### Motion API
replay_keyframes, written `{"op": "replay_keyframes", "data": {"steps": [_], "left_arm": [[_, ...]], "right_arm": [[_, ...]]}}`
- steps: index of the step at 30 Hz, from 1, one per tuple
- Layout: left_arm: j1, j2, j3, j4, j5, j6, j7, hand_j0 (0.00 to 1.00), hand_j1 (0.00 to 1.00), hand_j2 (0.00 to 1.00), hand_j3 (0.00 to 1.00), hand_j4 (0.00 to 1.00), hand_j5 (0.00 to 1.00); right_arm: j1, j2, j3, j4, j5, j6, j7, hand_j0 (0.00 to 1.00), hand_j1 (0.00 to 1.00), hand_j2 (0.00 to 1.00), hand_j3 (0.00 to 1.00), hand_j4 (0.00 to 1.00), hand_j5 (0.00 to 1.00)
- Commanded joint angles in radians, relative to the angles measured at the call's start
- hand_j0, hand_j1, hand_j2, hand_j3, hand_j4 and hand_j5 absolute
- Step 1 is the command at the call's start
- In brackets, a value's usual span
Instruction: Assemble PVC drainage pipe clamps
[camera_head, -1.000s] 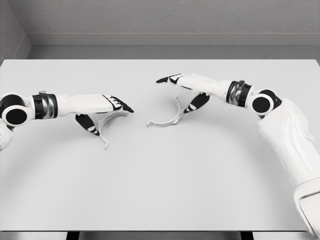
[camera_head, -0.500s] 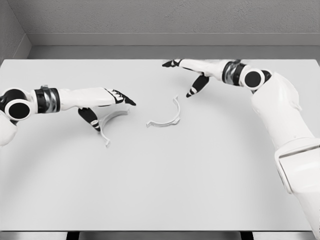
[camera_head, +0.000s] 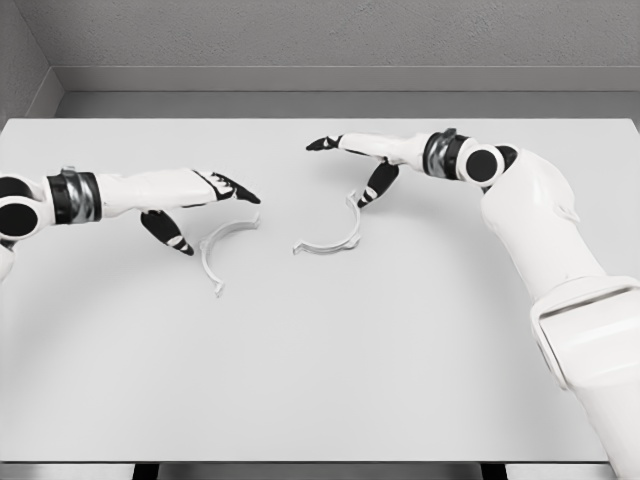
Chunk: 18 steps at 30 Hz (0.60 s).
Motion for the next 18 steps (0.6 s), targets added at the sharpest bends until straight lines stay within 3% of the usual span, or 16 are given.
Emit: {"op": "replay_keyframes", "data": {"steps": [1, 18], "left_arm": [[0.005, -0.007, -0.003, -0.005, -0.016, 0.003, 0.001, 1.00, 1.00, 1.00, 1.00, 1.00, 1.00], [0.017, -0.038, -0.003, 0.024, -0.047, 0.003, 0.001, 1.00, 1.00, 1.00, 1.00, 1.00, 1.00]], "right_arm": [[0.000, 0.003, -0.002, 0.000, 0.002, 0.002, -0.001, 1.00, 1.00, 1.00, 1.00, 1.00, 1.00], [-0.006, -0.002, -0.005, 0.015, 0.002, 0.002, -0.001, 1.00, 1.00, 1.00, 1.00, 1.00, 1.00]]}}
